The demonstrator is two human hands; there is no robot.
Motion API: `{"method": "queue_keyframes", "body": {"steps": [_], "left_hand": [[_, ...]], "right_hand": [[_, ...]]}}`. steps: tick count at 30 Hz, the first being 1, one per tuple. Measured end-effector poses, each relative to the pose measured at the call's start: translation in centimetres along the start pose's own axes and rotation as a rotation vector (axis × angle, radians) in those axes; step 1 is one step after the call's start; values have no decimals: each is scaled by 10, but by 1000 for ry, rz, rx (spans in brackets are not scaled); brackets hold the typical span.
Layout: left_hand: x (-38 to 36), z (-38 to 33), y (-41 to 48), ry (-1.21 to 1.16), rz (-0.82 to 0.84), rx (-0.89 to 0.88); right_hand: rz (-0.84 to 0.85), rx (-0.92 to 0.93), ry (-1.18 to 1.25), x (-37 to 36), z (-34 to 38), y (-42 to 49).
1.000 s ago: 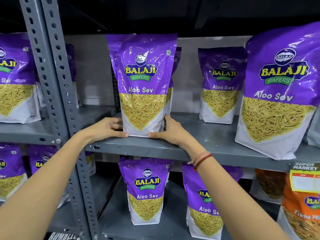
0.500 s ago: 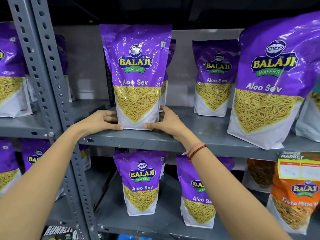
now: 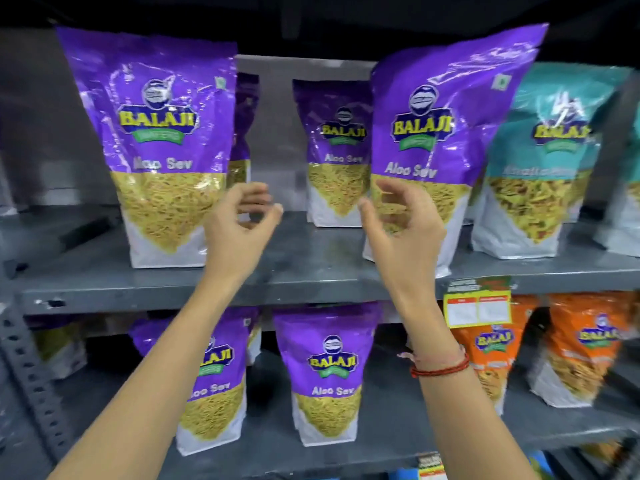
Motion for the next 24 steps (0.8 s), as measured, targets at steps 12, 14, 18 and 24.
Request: {"method": "queue_keyframes", "body": {"steps": [12,14,18,24], "left_hand": [[-123,9,25,19,1069,298],[-123,9,26,15,1033,337],[-117,10,26,-96,908,380],[-89,16,34,44,689,320]], "right_hand": [[184,-404,-207,56,-80,-3],[230,-433,-210,57,-85,-1],[227,-405,-138,59,-85,8],[403,-403,8,45,-95,31]]}}
Point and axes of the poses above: each hand's wrist, its own y-axis towards the middle knuckle, its own x-axis out of the back of the hand, z = x × y, the point moved 1 cm from there along y, towards the middle knuckle, and after that the axes turned 6 degrees about z, right-handed, at the moved point
